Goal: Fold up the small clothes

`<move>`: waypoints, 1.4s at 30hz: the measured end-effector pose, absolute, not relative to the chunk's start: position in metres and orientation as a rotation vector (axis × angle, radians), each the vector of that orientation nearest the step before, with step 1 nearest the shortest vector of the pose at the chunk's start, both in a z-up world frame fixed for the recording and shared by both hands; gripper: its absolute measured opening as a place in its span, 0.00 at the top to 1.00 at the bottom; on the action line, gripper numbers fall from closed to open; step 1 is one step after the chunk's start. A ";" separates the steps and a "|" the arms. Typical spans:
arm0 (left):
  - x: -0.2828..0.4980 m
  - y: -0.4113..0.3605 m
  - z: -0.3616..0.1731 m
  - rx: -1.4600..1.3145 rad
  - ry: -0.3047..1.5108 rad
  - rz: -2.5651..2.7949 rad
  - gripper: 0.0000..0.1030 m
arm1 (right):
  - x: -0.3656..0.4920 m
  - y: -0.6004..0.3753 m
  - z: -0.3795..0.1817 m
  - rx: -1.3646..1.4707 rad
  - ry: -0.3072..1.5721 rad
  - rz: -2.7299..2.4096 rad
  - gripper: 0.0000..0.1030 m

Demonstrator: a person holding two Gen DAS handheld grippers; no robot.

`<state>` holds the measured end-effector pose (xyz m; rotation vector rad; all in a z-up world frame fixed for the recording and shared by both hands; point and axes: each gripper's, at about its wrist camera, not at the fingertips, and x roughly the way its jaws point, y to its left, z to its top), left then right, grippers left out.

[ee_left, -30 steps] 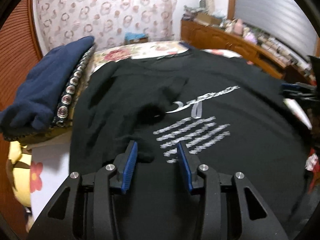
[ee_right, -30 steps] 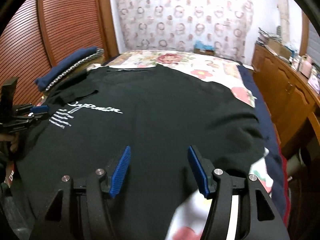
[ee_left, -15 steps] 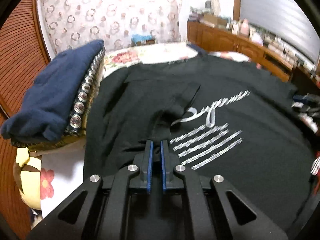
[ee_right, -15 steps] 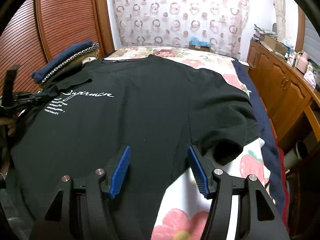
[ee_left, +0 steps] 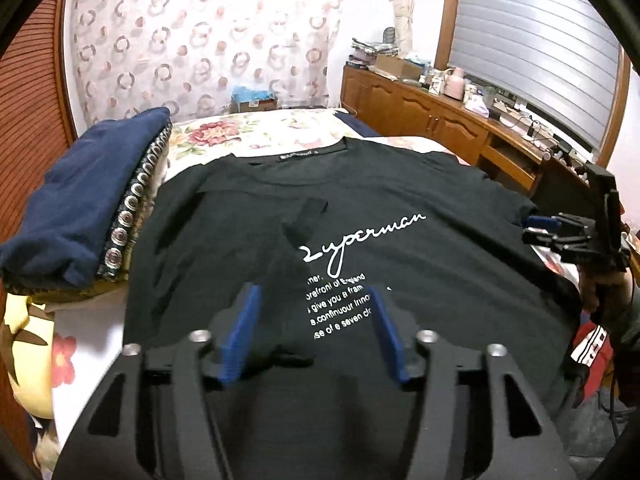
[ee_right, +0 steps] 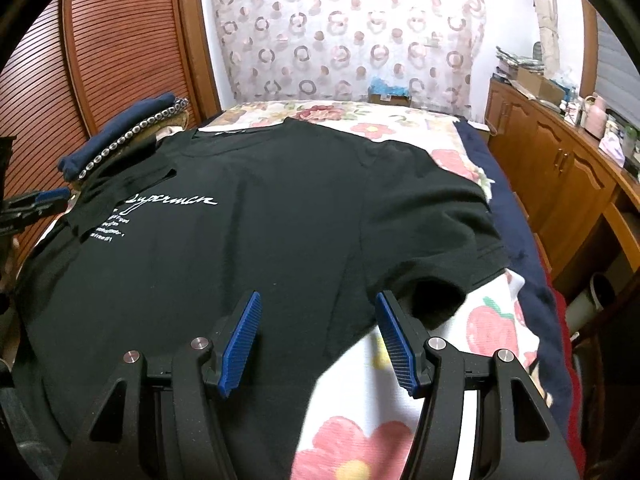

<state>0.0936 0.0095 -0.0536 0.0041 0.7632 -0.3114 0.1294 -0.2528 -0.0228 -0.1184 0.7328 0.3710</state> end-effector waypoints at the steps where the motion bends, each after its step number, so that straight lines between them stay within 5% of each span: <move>1: 0.095 0.008 -0.056 0.008 0.767 -0.307 0.32 | 0.128 -0.255 -0.021 -0.115 0.729 0.366 0.40; 16: 0.121 0.012 -0.095 0.039 0.904 -0.242 0.31 | 0.146 -0.335 -0.014 -0.014 0.732 0.205 0.40; 27: 0.123 0.004 -0.101 0.106 0.922 -0.247 0.16 | 0.192 -0.344 -0.023 0.076 0.808 0.168 0.41; 31: 0.123 0.004 -0.101 0.105 0.923 -0.245 0.15 | 0.205 -0.345 -0.028 0.100 0.865 0.180 0.58; 36: 0.124 0.004 -0.103 0.103 0.928 -0.244 0.11 | 0.209 -0.347 -0.022 0.107 0.863 0.205 0.94; 42: 0.125 0.004 -0.104 0.104 0.930 -0.243 0.07 | 0.200 -0.345 -0.004 0.072 0.765 0.180 0.97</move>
